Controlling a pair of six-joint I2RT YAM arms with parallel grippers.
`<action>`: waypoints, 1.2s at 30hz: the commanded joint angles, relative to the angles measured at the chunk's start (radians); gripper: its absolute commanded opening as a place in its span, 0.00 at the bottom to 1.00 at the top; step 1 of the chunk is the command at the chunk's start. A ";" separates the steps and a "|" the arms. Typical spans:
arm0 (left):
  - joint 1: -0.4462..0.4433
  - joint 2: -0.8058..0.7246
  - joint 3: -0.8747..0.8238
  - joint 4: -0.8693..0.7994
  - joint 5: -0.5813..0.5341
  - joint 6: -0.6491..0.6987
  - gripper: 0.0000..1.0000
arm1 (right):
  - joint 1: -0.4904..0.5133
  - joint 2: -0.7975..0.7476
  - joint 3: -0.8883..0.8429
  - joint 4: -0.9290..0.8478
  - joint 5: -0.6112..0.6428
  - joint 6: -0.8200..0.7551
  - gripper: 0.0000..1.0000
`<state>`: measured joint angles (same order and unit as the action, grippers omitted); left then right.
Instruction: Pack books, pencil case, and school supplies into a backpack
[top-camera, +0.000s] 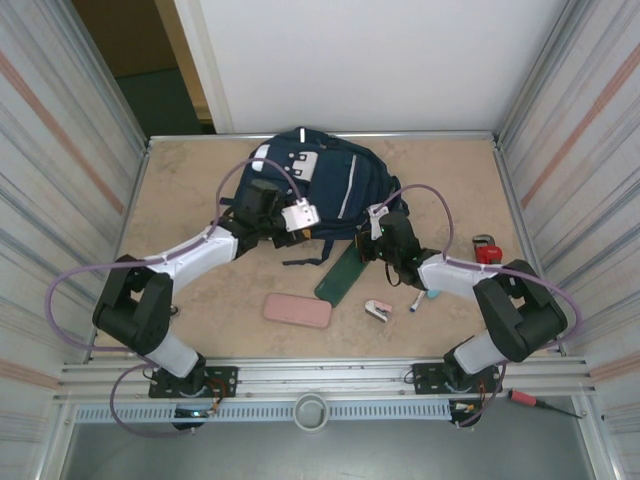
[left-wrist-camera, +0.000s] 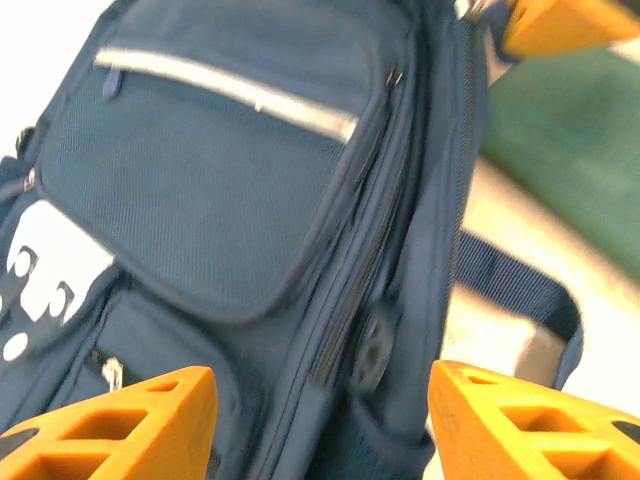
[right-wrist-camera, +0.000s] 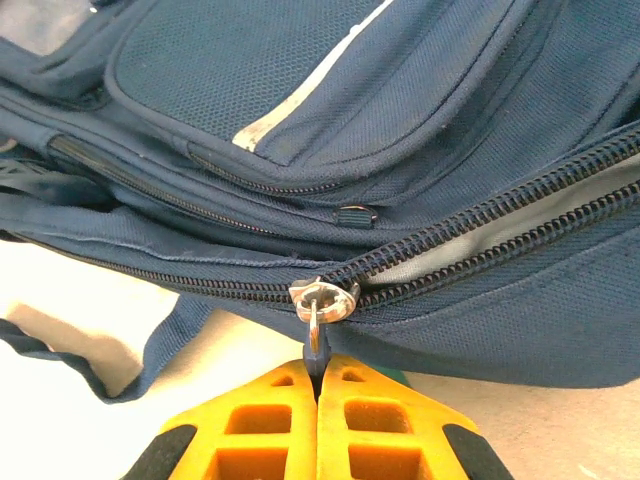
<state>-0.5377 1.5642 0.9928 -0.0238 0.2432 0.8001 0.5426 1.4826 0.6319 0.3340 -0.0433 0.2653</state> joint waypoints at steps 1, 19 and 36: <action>-0.042 0.006 0.020 0.033 0.014 0.030 0.59 | -0.002 -0.062 0.043 0.011 -0.052 0.053 0.00; -0.103 0.174 0.135 0.076 -0.012 0.057 0.18 | -0.010 -0.137 0.040 -0.068 -0.062 0.107 0.00; -0.093 0.211 0.083 -0.001 0.010 0.049 0.45 | -0.066 -0.161 0.008 -0.150 -0.053 0.123 0.37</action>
<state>-0.6331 1.7523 1.0878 -0.0219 0.2653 0.8387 0.4774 1.3525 0.6487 0.2020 -0.1051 0.3843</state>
